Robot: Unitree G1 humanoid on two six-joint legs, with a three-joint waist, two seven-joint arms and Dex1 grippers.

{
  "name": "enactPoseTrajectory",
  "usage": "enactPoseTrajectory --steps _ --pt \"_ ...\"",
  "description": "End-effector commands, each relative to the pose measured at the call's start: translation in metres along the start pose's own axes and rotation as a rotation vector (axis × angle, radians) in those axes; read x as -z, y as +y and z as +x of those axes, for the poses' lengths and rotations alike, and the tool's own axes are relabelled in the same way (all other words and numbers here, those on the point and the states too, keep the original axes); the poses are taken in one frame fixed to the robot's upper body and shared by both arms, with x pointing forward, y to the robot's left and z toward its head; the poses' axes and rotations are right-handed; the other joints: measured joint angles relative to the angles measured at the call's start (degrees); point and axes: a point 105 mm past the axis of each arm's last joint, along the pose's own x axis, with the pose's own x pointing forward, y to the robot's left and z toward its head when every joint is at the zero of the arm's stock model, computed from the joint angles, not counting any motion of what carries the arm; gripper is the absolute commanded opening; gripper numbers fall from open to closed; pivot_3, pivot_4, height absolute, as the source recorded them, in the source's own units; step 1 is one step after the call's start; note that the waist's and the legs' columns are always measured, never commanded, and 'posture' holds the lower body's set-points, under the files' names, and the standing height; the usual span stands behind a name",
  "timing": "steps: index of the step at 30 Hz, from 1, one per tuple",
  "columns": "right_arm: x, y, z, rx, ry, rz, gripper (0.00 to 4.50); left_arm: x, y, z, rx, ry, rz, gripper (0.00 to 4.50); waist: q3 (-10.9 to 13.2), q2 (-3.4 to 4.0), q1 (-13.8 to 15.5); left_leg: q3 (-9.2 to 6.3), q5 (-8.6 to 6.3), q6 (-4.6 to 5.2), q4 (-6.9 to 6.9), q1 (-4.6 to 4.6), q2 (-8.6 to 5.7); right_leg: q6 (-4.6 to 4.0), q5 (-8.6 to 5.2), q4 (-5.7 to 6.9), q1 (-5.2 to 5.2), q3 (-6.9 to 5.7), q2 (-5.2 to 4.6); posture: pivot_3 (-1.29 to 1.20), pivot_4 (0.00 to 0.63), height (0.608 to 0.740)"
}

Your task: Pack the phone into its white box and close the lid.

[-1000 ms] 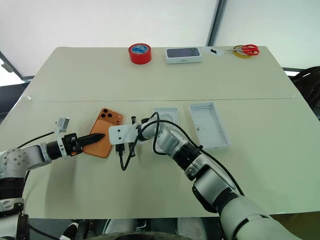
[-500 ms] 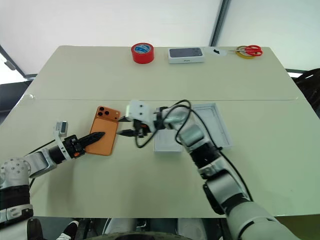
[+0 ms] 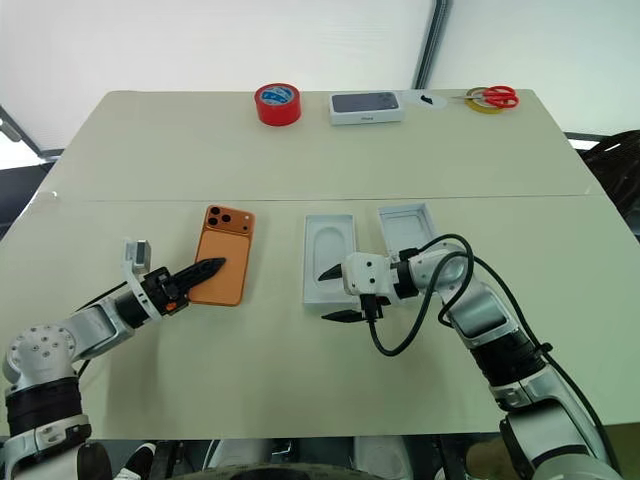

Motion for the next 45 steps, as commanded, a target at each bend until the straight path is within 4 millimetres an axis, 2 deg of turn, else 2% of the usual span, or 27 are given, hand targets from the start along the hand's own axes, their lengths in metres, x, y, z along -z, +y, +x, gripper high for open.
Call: enactPoseTrajectory --steps 1,4,8,11,12,15,22,25,29,33,36,38,41,45 --pt "-0.006 -0.002 -0.006 0.025 -0.016 -0.057 2.58 -0.015 -0.016 0.003 0.061 -0.041 0.048 0.0 0.0 -0.07 0.2 0.0 0.0 0.0 0.02 0.0 0.0 0.0 0.0 0.0 0.01 0.0 0.0 0.0 0.15 0.73" --pt "-0.007 -0.003 -0.005 0.041 -0.026 -0.033 2.58 -0.016 -0.017 0.005 0.055 -0.035 0.062 0.0 0.0 -0.07 0.5 -0.01 0.0 0.0 0.06 0.0 0.0 0.0 0.0 -0.01 0.04 -0.01 -0.01 0.0 0.15 0.73" --pt "0.004 0.005 -0.003 0.013 0.009 -0.023 2.58 -0.015 -0.016 0.006 0.046 -0.032 0.069 0.0 0.0 -0.08 0.9 -0.01 0.0 0.0 0.06 0.0 0.0 0.0 0.0 -0.01 0.03 -0.01 0.0 0.0 0.15 0.73" --pt "0.008 0.005 -0.003 0.028 0.018 -0.024 1.69 -0.014 -0.015 0.005 0.045 -0.031 0.064 0.0 0.0 -0.08 1.2 -0.01 0.0 0.01 0.07 0.0 0.0 0.0 0.0 -0.01 0.04 -0.02 0.0 0.0 0.15 0.73" --pt "0.008 0.005 -0.003 0.031 0.018 -0.021 1.25 -0.013 -0.015 0.005 0.045 -0.026 0.061 0.0 0.0 -0.08 1.3 -0.01 0.0 0.01 0.09 0.0 0.0 0.0 0.0 -0.01 0.04 -0.02 0.0 0.0 0.15 0.73" --pt "0.012 0.006 -0.003 0.028 0.046 -0.049 1.25 -0.011 -0.016 0.005 0.041 -0.023 0.063 0.0 0.0 -0.08 1.3 -0.01 0.0 0.01 0.11 0.0 0.0 0.0 0.0 0.0 0.06 -0.02 0.0 0.0 0.15 0.73" --pt "0.006 0.002 -0.002 0.038 0.018 -0.009 1.25 -0.013 -0.018 0.005 0.047 -0.022 0.068 0.0 0.1 -0.09 1.3 -0.01 0.0 0.01 0.12 0.0 0.0 0.0 0.0 0.0 0.07 -0.03 0.0 0.0 0.15 0.73" --pt "0.011 0.005 -0.002 0.021 0.041 -0.003 1.25 -0.016 -0.02 0.007 0.052 -0.03 0.076 0.0 0.1 -0.09 1.4 -0.01 0.0 0.01 0.13 0.0 0.0 0.0 0.0 0.0 0.07 -0.03 0.0 0.0 0.15 0.73" --pt "0.009 0.006 0.0 0.025 0.033 0.031 0.01 -0.021 -0.029 0.014 0.07 -0.05 0.1 0.0 0.1 -0.1 1.4 -0.01 0.01 0.01 0.16 0.0 0.0 0.0 0.0 0.0 0.09 -0.04 0.0 0.0 0.15 0.73" --pt "-0.001 -0.003 0.003 0.084 0.003 0.063 0.01 -0.022 -0.047 0.027 0.087 -0.035 0.192 0.0 0.1 -0.15 1.5 -0.02 0.01 0.01 0.18 0.0 0.0 0.01 0.0 0.0 0.11 -0.06 0.0 0.0 0.15 0.73" --pt "-0.015 -0.009 0.009 0.111 -0.027 0.089 0.01 -0.032 -0.069 0.042 0.16 -0.082 0.191 0.0 0.1 -0.17 1.6 -0.03 0.01 0.01 0.2 0.0 0.0 0.01 0.01 0.02 0.11 -0.06 0.01 0.0 0.15 0.73" --pt "-0.02 -0.011 0.015 0.12 -0.028 0.093 0.01 -0.034 -0.077 0.048 0.174 -0.093 0.197 0.0 0.1 -0.19 1.6 -0.04 0.01 0.01 0.26 -0.02 0.01 0.01 0.01 0.06 0.1 -0.07 0.02 0.0 0.15 0.73" --pt "-0.026 -0.011 0.024 0.127 -0.036 0.101 0.01 -0.035 -0.08 0.055 0.184 -0.102 0.178 0.0 0.1 -0.19 1.4 -0.04 0.01 0.01 0.35 -0.03 0.04 0.02 0.01 0.11 0.1 -0.07 0.11 0.0 0.15 0.73" --pt "-0.03 -0.014 0.037 0.147 -0.04 0.102 0.01 -0.028 -0.073 0.064 0.163 -0.088 0.155 0.0 0.1 -0.19 1.5 -0.04 0.01 0.01 0.42 -0.05 0.11 0.02 0.01 0.12 0.09 -0.06 0.22 0.0 0.15 0.73"
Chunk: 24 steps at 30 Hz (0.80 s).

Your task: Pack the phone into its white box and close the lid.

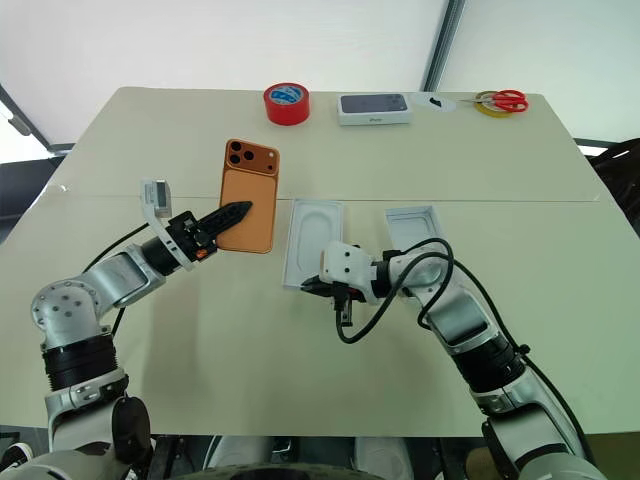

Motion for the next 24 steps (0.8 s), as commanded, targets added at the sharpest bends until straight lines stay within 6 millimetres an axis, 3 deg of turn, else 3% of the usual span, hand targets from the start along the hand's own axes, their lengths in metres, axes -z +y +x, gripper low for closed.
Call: enactPoseTrajectory --steps 1,4,7,10,15,21,24 --pt "-0.018 -0.002 0.009 0.019 -0.036 -0.038 0.01 0.001 -0.007 0.007 0.04 -0.018 0.0 0.0 0.0 0.0 0.0 0.0 0.0 0.0 0.04 0.0 0.01 0.0 0.0 0.02 0.0 0.0 0.01 0.0 0.15 0.73" --pt "-0.017 0.005 0.011 -0.01 -0.035 -0.021 0.01 0.01 -0.005 0.009 0.041 -0.001 -0.031 0.0 0.0 -0.02 0.2 -0.01 0.0 0.01 0.19 -0.04 0.01 0.0 0.0 0.1 0.02 0.0 0.02 0.0 0.15 0.73" --pt "-0.023 0.008 0.011 -0.023 -0.057 -0.024 0.96 0.022 0.001 0.007 0.017 0.01 -0.06 0.0 0.0 -0.02 0.1 -0.02 -0.01 0.02 0.22 -0.04 0.02 0.0 0.0 0.12 0.03 0.0 0.02 0.0 0.15 0.73" --pt "-0.036 0.009 0.004 -0.029 -0.114 -0.028 2.41 0.028 0.003 0.005 0.008 0.013 -0.069 0.0 0.0 -0.03 0.1 -0.02 -0.01 0.02 0.21 -0.05 0.05 0.0 0.0 0.14 -0.01 0.0 0.05 0.0 0.15 0.73" --pt "-0.036 0.004 -0.022 -0.021 -0.147 0.035 2.41 0.039 0.002 0.005 0.018 0.028 -0.108 0.0 0.0 -0.03 0.3 -0.03 -0.06 0.09 0.26 -0.05 0.05 0.0 0.0 0.13 0.06 0.0 0.02 0.0 0.15 0.73" --pt "0.019 -0.034 -0.057 0.124 0.059 0.0 2.41 0.061 0.01 0.009 -0.034 0.078 -0.149 0.0 0.0 -0.04 0.1 -0.02 -0.09 0.14 0.29 -0.04 0.05 0.0 0.0 0.07 0.11 0.0 0.01 0.0 0.15 0.73" --pt "0.033 -0.043 -0.063 0.143 0.109 -0.05 2.41 0.067 0.011 0.012 -0.038 0.09 -0.172 0.0 0.0 -0.03 0.1 -0.01 -0.09 0.14 0.27 -0.05 0.05 -0.01 -0.01 0.06 0.08 0.01 0.03 0.0 0.15 0.73"
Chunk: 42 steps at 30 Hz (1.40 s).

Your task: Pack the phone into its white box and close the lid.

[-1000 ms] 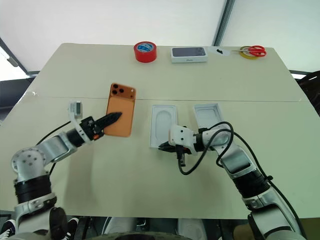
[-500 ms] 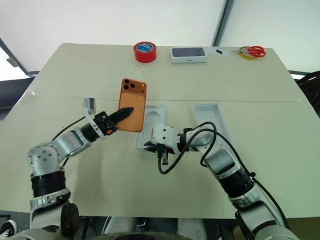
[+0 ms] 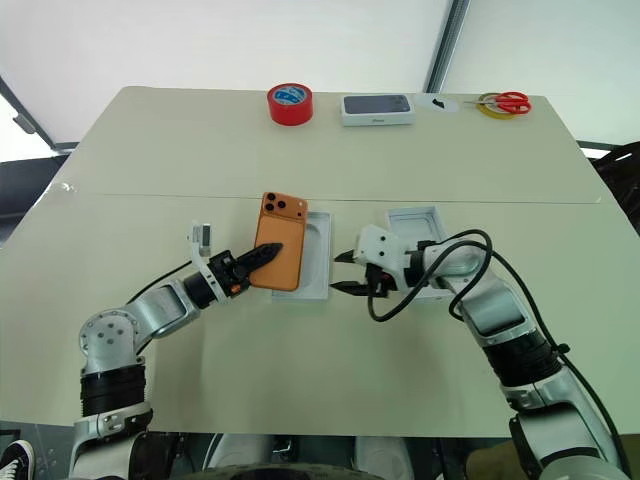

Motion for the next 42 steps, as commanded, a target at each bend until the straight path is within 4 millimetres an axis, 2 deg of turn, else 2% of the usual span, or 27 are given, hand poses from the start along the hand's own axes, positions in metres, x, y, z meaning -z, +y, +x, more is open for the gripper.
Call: enactPoseTrajectory --steps 1,10,11,13,14,15,20,26,32,39,40,41,42 --pt "-0.004 -0.015 -0.006 0.033 -0.009 -0.087 2.41 -0.001 -0.014 0.005 0.052 -0.004 0.013 0.0 0.0 0.0 0.0 0.01 0.0 0.0 0.0 0.0 0.0 0.0 0.0 0.0 0.0 0.0 0.0 0.0 0.15 0.73" --pt "-0.013 -0.018 0.004 0.049 -0.061 -0.1 2.41 0.009 -0.008 0.013 0.027 0.015 -0.011 0.0 0.0 0.0 0.3 0.01 0.01 -0.01 0.08 0.0 0.03 0.01 0.0 -0.01 0.07 0.0 0.03 0.0 0.15 0.73" --pt "-0.013 -0.018 0.005 0.049 -0.064 -0.099 2.48 0.011 -0.01 0.014 0.043 0.023 -0.018 1.03 0.0 0.0 0.2 0.01 0.01 -0.01 0.09 0.0 0.03 0.01 0.0 -0.01 0.08 0.0 0.03 0.0 0.15 0.73" --pt "-0.013 -0.017 0.006 0.05 -0.064 -0.1 2.48 0.011 -0.013 0.016 0.044 0.031 -0.001 1.8 0.0 0.0 0.2 0.01 0.01 -0.01 0.09 0.0 0.03 0.01 0.0 0.0 0.07 0.0 0.03 0.0 0.15 0.73" --pt "-0.013 -0.016 0.007 0.048 -0.066 -0.099 2.48 0.01 -0.013 0.018 0.036 0.027 0.007 2.4 0.0 0.0 0.2 0.01 0.01 -0.01 0.09 0.0 0.03 0.01 0.0 0.0 0.07 0.0 0.03 0.0 0.15 0.73" --pt "-0.014 -0.016 0.007 0.046 -0.068 -0.097 2.48 0.01 -0.014 0.019 0.033 0.028 0.009 2.79 0.0 0.0 0.2 0.01 0.01 -0.01 0.09 0.01 0.03 0.01 0.0 0.0 0.09 0.0 0.03 0.0 0.15 0.73" --pt "-0.014 -0.015 0.008 0.049 -0.073 -0.094 2.48 0.008 -0.021 0.02 0.037 0.043 0.047 2.79 0.0 0.0 0.1 0.01 0.01 -0.01 0.08 0.03 0.03 0.01 0.0 0.0 0.1 0.0 0.04 0.0 0.15 0.73" --pt "-0.014 -0.02 0.01 0.062 -0.075 -0.093 2.48 0.008 -0.025 0.005 0.017 0.058 0.136 2.79 0.0 0.01 0.0 0.01 0.01 -0.01 0.07 0.03 0.04 0.01 0.0 0.0 0.09 0.0 0.04 0.0 0.15 0.73" --pt "-0.014 -0.018 0.014 0.06 -0.075 -0.095 2.48 -0.017 -0.017 -0.008 -0.08 -0.022 0.257 2.79 0.0 0.01 0.1 0.01 0.01 -0.02 0.08 0.03 0.03 0.01 0.0 -0.01 0.1 0.0 0.03 0.0 0.15 0.73" --pt "-0.013 -0.024 0.015 0.083 -0.06 -0.102 2.48 -0.024 -0.003 -0.019 -0.159 -0.017 0.406 2.79 0.0 0.02 0.0 0.01 0.01 -0.02 0.05 0.03 0.04 0.0 0.0 -0.02 0.08 0.0 0.04 0.0 0.15 0.73" --pt "-0.012 -0.029 0.015 0.106 -0.047 -0.119 2.48 -0.026 0.005 -0.02 -0.216 -0.004 0.486 2.79 0.0 0.02 0.0 0.01 0.01 -0.02 0.04 0.03 0.04 0.0 0.0 -0.02 0.08 0.0 0.04 0.0 0.15 0.73" --pt "-0.01 -0.031 0.016 0.111 -0.034 -0.138 1.92 -0.029 0.011 -0.019 -0.259 0.002 0.595 2.24 0.0 0.03 0.0 0.01 0.01 -0.02 0.04 0.03 0.03 0.0 0.0 -0.02 0.08 0.0 0.04 0.0 0.15 0.73" --pt "-0.009 -0.032 0.016 0.115 -0.025 -0.151 1.53 -0.033 0.015 -0.017 -0.29 -0.003 0.664 1.9 0.0 0.04 0.1 0.02 0.01 -0.02 0.05 0.03 0.03 0.0 0.0 -0.02 0.08 0.0 0.04 0.0 0.15 0.73"
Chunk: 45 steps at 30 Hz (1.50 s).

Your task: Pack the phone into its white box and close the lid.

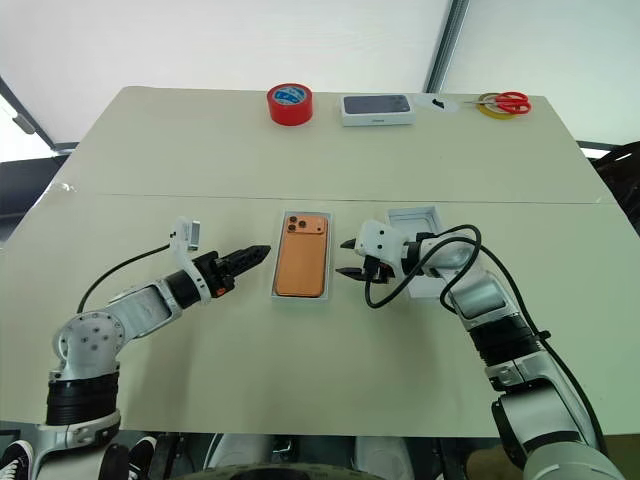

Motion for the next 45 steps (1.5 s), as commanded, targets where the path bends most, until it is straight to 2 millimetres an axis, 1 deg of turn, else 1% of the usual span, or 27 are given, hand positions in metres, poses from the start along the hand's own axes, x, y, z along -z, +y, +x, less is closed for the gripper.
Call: enactPoseTrajectory --steps 1,3,4,7,9,10,13,15,20,23,27,30,33,34,38,41,43,45 --pt "-0.009 -0.011 0.001 0.038 -0.003 -0.085 1.02 -0.011 0.008 0.009 -0.077 -0.035 0.235 1.41 0.0 0.01 0.1 0.01 0.0 0.0 0.0 0.0 -0.02 0.0 0.0 -0.01 0.01 0.0 0.0 0.0 0.15 0.73" --pt "-0.007 -0.011 0.004 0.041 0.006 -0.097 0.01 -0.011 0.007 0.014 -0.077 -0.021 0.3 0.37 0.0 0.01 0.2 0.01 0.0 0.0 0.0 0.0 -0.02 0.0 0.0 -0.02 0.02 0.0 -0.01 0.0 0.15 0.73" --pt "-0.006 -0.011 0.005 0.041 0.014 -0.105 0.0 -0.009 0.006 0.016 -0.071 -0.001 0.337 0.08 0.0 0.01 0.1 0.01 0.0 0.0 0.0 -0.01 -0.02 0.0 0.0 -0.02 0.01 0.0 -0.01 0.0 0.15 0.73" --pt "-0.003 -0.009 0.008 0.028 0.023 -0.104 0.0 0.008 -0.001 0.03 -0.013 0.078 0.394 0.08 0.0 0.02 0.0 0.01 0.0 0.0 -0.03 -0.02 -0.02 0.0 0.0 -0.04 -0.02 0.0 -0.02 0.0 0.15 0.73" --pt "-0.001 -0.007 0.01 0.02 0.038 -0.129 0.0 0.024 -0.005 0.037 0.033 0.158 0.368 0.08 0.0 0.02 0.0 0.01 0.0 0.0 -0.04 -0.02 -0.01 0.0 0.0 -0.03 -0.02 0.0 -0.02 0.0 0.15 0.73" --pt "0.001 -0.006 0.01 0.019 0.041 -0.13 0.0 0.029 -0.011 0.042 0.069 0.178 0.383 0.08 0.0 0.02 0.1 0.01 0.0 0.0 -0.04 -0.02 -0.01 0.0 0.0 -0.03 -0.03 0.0 -0.02 0.0 0.15 0.73" --pt "-0.002 -0.005 0.005 0.002 0.021 -0.118 0.0 0.036 -0.025 0.052 0.147 0.203 0.317 0.08 0.0 0.03 0.3 0.01 0.0 0.01 -0.02 -0.02 -0.01 0.0 0.0 -0.02 0.0 0.0 -0.03 0.0 0.15 0.73" --pt "-0.002 -0.005 -0.001 -0.004 0.018 -0.107 0.0 0.04 -0.035 0.058 0.204 0.224 0.345 0.08 0.0 0.03 0.5 0.01 -0.02 0.04 0.03 -0.02 -0.02 0.0 0.0 -0.02 0.04 -0.01 -0.04 0.0 0.15 0.73" --pt "0.005 -0.001 -0.023 -0.017 0.043 -0.082 0.0 0.045 -0.06 0.072 0.316 0.252 0.343 0.08 0.0 0.03 1.4 0.01 -0.03 0.06 0.06 -0.02 -0.03 0.01 0.01 -0.02 0.05 -0.01 -0.05 0.0 0.15 0.73" --pt "0.01 0.003 -0.037 -0.026 0.076 -0.065 0.0 0.051 -0.069 0.081 0.342 0.269 0.385 0.08 0.0 0.03 1.6 0.0 -0.04 0.07 0.09 -0.02 -0.03 0.01 0.01 -0.02 0.08 -0.01 -0.05 0.0 0.15 0.73" --pt "0.018 0.0 -0.051 0.005 0.114 -0.058 0.0 0.062 -0.072 0.087 0.362 0.29 0.389 0.08 0.0 0.03 1.3 0.0 -0.05 0.09 0.1 0.0 -0.02 0.01 0.01 -0.03 0.1 -0.01 -0.04 0.0 0.15 0.73" --pt "0.021 -0.002 -0.056 0.021 0.13 -0.058 0.0 0.067 -0.071 0.089 0.356 0.299 0.388 0.08 0.0 0.04 1.4 0.0 -0.05 0.09 0.1 0.01 -0.02 0.01 0.01 -0.02 0.1 -0.01 -0.04 0.0 0.15 0.73" --pt "0.024 -0.005 -0.061 0.034 0.147 -0.063 0.0 0.07 -0.074 0.088 0.373 0.298 0.379 0.08 0.0 0.04 1.4 0.0 -0.05 0.1 0.12 0.0 -0.02 0.01 0.01 -0.02 0.11 0.0 -0.06 0.0 0.15 0.73" --pt "0.025 -0.007 -0.062 0.043 0.154 -0.066 0.0 0.069 -0.075 0.087 0.374 0.293 0.378 0.08 0.0 0.04 1.4 0.0 -0.05 0.1 0.11 0.0 -0.02 0.01 0.0 -0.02 0.11 -0.01 -0.06 0.0 0.15 0.73" --pt "0.03 -0.01 -0.063 0.054 0.174 -0.074 0.0 0.065 -0.063 0.087 0.328 0.285 0.41 0.08 0.0 0.04 1.4 0.0 -0.05 0.1 0.11 0.01 -0.02 0.01 0.01 -0.02 0.11 -0.01 -0.05 0.0 0.15 0.73" --pt "0.025 -0.013 -0.064 0.065 0.155 -0.068 0.0 0.059 -0.054 0.083 0.308 0.276 0.412 0.08 0.0 0.04 1.3 0.0 -0.05 0.1 0.11 0.01 -0.02 0.01 0.01 -0.02 0.1 -0.01 -0.05 0.0 0.15 0.73" --pt "0.021 -0.018 -0.069 0.085 0.132 -0.027 0.0 0.05 -0.046 0.079 0.278 0.245 0.442 0.08 0.0 0.04 1.2 -0.01 -0.04 0.1 0.11 0.0 -0.01 0.01 0.01 -0.02 0.09 0.0 -0.05 0.0 0.15 0.73" --pt "0.018 -0.021 -0.076 0.094 0.125 0.02 0.0 0.04 -0.039 0.076 0.263 0.212 0.428 0.08 0.0 0.04 1.2 -0.01 -0.04 0.09 0.11 0.01 0.0 0.01 0.01 -0.02 0.09 -0.01 -0.04 0.0 0.15 0.73"
